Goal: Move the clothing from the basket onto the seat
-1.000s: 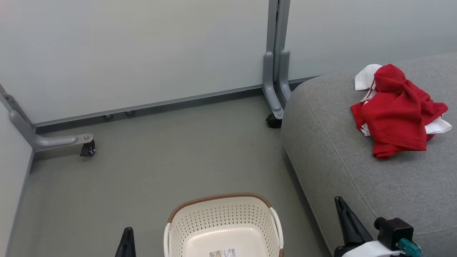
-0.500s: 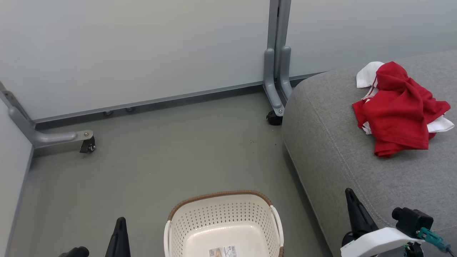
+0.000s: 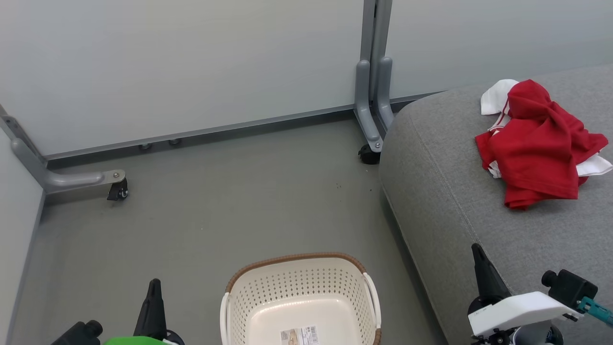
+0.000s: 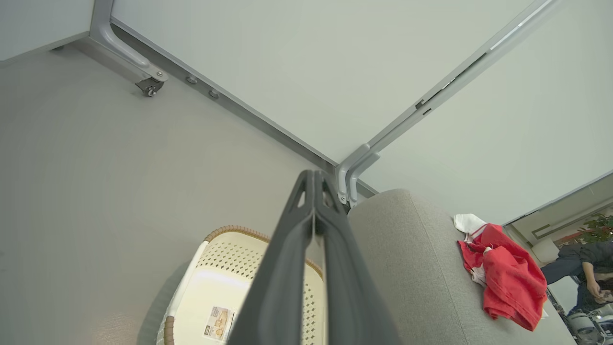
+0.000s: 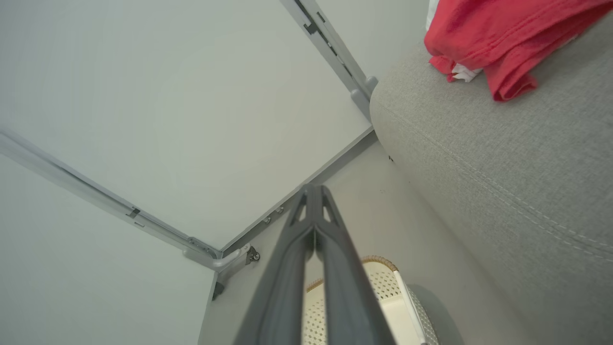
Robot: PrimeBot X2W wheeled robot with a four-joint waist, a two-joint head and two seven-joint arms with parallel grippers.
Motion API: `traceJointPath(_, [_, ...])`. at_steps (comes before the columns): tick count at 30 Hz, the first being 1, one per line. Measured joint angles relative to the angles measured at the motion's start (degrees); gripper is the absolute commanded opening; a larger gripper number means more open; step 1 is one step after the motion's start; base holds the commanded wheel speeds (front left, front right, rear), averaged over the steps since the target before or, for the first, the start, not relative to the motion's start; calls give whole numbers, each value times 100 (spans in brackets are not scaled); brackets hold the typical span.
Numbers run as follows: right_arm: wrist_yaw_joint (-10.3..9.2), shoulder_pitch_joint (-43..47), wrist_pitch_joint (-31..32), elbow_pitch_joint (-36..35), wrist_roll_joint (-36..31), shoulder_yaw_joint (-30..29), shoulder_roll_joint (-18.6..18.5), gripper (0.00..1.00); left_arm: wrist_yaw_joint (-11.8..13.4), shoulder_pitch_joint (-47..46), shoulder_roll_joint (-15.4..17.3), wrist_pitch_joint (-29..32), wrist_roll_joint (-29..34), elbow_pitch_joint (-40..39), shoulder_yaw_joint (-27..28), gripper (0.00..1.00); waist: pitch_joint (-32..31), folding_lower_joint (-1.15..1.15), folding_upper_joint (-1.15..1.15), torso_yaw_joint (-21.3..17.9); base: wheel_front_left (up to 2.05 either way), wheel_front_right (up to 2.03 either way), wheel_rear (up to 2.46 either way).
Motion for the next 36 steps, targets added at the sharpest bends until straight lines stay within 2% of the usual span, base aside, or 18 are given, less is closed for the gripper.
traceJointPath(36, [-4, -440, 599, 107, 2499, -376, -21, 0, -244, -616, 41, 591, -2312, 203, 371, 0, 183, 0, 0, 60, 0, 0, 0])
